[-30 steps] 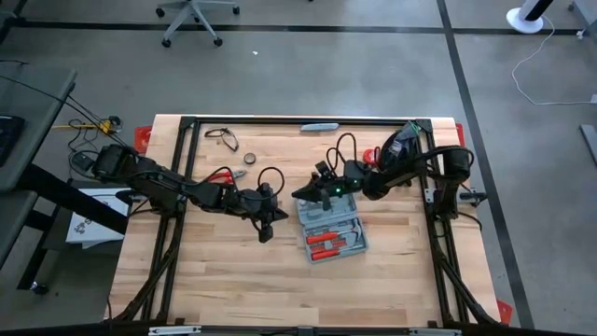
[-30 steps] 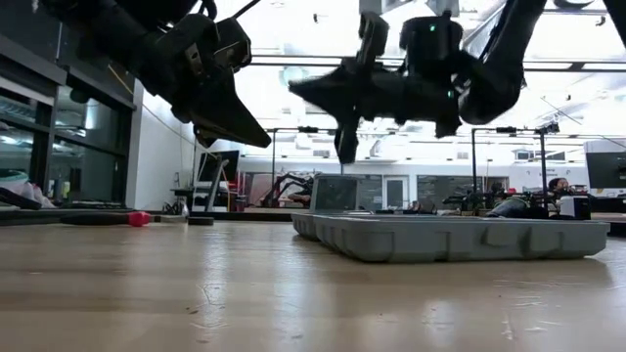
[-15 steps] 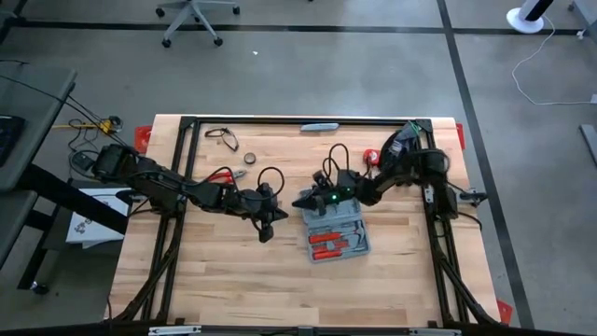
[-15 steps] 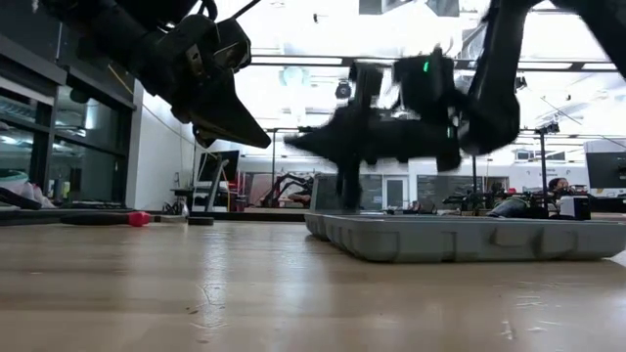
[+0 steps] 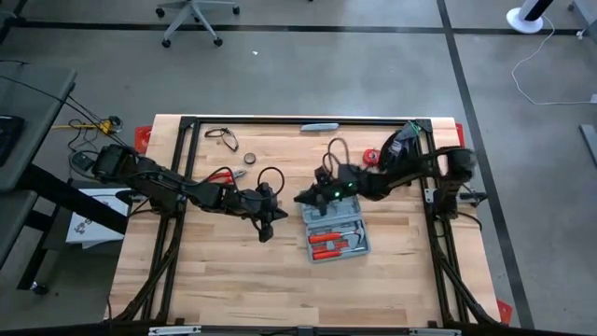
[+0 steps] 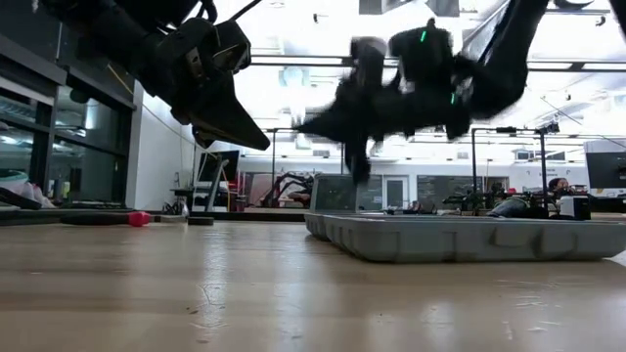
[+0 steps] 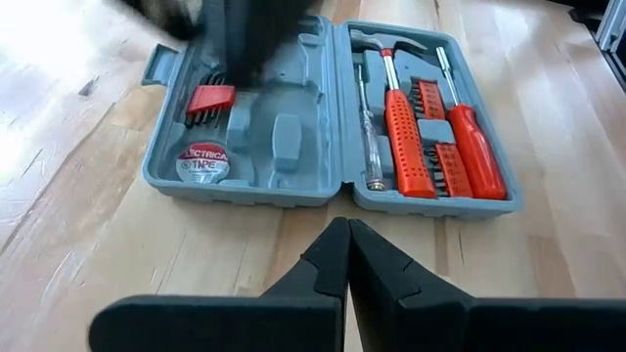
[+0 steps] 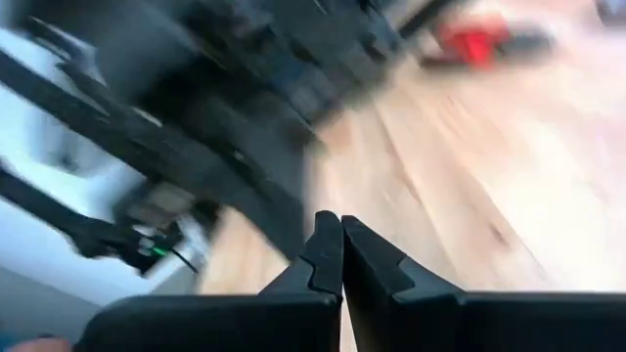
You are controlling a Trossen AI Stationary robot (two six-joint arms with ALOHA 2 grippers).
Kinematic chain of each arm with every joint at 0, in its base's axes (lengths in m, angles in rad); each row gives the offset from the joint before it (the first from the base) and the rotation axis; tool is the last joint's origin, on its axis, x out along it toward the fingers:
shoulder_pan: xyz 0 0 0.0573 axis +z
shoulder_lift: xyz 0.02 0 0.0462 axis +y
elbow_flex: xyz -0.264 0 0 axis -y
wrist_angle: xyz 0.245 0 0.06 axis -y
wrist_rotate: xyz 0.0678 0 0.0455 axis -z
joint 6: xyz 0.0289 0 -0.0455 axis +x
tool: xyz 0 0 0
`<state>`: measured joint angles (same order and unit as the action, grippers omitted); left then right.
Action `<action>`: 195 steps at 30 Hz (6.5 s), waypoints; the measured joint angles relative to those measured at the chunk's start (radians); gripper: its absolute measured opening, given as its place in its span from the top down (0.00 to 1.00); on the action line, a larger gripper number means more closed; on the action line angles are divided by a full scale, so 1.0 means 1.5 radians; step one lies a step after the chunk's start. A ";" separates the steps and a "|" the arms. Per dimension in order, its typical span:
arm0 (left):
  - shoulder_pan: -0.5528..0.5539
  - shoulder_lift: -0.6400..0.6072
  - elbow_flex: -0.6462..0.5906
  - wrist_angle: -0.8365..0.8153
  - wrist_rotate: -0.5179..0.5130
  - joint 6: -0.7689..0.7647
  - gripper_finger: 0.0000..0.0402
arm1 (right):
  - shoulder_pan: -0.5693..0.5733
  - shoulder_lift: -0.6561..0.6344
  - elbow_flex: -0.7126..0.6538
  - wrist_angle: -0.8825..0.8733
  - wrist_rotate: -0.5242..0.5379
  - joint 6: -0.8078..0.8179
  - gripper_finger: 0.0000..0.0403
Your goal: Prefit tool cases
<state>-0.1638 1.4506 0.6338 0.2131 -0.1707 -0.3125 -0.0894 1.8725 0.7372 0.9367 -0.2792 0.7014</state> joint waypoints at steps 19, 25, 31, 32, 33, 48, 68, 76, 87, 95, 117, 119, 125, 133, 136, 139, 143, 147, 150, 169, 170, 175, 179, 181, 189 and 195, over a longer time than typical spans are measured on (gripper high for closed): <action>0.000 0.003 -0.001 0.025 -0.052 -0.003 1.00 | -0.012 0.072 -0.003 0.105 -0.035 0.016 1.00; 0.006 0.053 0.000 0.202 -0.069 0.046 1.00 | -0.029 -0.031 -0.002 -0.076 -0.044 -0.100 1.00; 0.068 0.169 0.055 0.240 -0.007 0.045 1.00 | -0.024 -0.154 -0.002 -0.414 0.075 -0.239 1.00; 0.083 0.189 0.073 0.232 0.026 0.040 1.00 | -0.017 -0.169 -0.002 -0.450 0.108 -0.252 1.00; 0.097 0.210 0.092 0.219 0.061 0.037 1.00 | -0.008 -0.179 -0.001 -0.483 0.135 -0.260 1.00; 0.165 0.350 0.312 -0.071 0.178 0.129 1.00 | 0.038 -0.073 0.004 -0.539 0.282 -0.260 1.00; 0.168 0.294 0.315 -0.166 0.106 0.144 1.00 | 0.070 -0.087 -0.001 -0.526 0.317 -0.253 1.00; 0.169 0.310 0.315 -0.122 0.105 0.152 1.00 | 0.074 -0.087 -0.001 -0.521 0.339 -0.258 1.00; 0.172 0.399 0.319 -0.055 0.133 0.122 1.00 | 0.073 -0.088 -0.002 -0.519 0.344 -0.259 1.00; 0.173 0.407 0.320 -0.070 0.133 0.117 1.00 | 0.082 -0.144 -0.001 -0.565 0.406 -0.246 1.00; 0.175 0.402 0.319 -0.106 0.203 0.066 1.00 | 0.117 -0.265 -0.186 -0.413 0.500 -0.240 1.00; 0.175 0.401 0.319 -0.111 0.202 0.054 1.00 | 0.119 -0.275 -0.215 -0.352 0.466 -0.241 1.00; 0.174 0.400 0.320 -0.129 0.201 0.023 1.00 | 0.120 -0.281 -0.238 -0.272 0.361 -0.273 1.00; 0.174 0.397 0.319 -0.116 0.179 0.001 1.00 | 0.120 -0.280 -0.235 -0.264 0.348 -0.294 1.00; 0.173 0.386 0.316 -0.107 0.179 0.016 1.00 | 0.120 -0.280 -0.235 -0.265 0.348 -0.294 1.00; 0.172 0.370 0.315 -0.108 0.178 0.024 1.00 | 0.120 -0.280 -0.235 -0.266 0.349 -0.294 1.00; 0.172 0.346 0.313 -0.127 0.170 0.035 1.00 | 0.120 -0.279 -0.235 -0.268 0.352 -0.292 1.00; 0.173 0.331 0.312 -0.130 0.152 0.037 1.00 | 0.120 -0.279 -0.235 -0.268 0.363 -0.294 1.00; 0.173 0.327 0.312 -0.119 0.153 0.036 1.00 | 0.120 -0.279 -0.235 -0.276 0.378 -0.294 1.00; 0.157 0.325 0.130 0.577 0.316 -0.221 1.00 | 0.119 -0.276 -0.235 -0.284 0.529 -0.276 1.00; 0.156 0.325 0.113 0.608 0.297 -0.236 1.00 | 0.118 -0.274 -0.235 -0.285 0.528 -0.276 1.00; 0.145 0.324 0.054 0.681 0.321 -0.256 1.00 | 0.106 -0.225 -0.236 -0.153 0.374 -0.290 1.00; 0.129 0.324 0.009 0.676 0.335 -0.237 1.00 | 0.098 -0.150 -0.235 0.077 0.220 -0.295 1.00; 0.117 0.320 -0.022 0.677 0.332 -0.221 1.00 | 0.083 -0.111 -0.223 0.165 0.171 -0.266 1.00; 0.043 0.276 -0.184 0.710 0.162 -0.225 1.00 | 0.045 0.059 -0.080 0.265 -0.023 -0.126 1.00; -0.019 0.180 -0.277 0.664 -0.036 -0.215 1.00 | 0.049 0.144 0.040 0.256 -0.123 -0.048 1.00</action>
<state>-0.1924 1.7201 0.2184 1.2087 -0.2253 -0.6350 -0.0166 2.0884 0.7972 1.3206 -0.4641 0.6287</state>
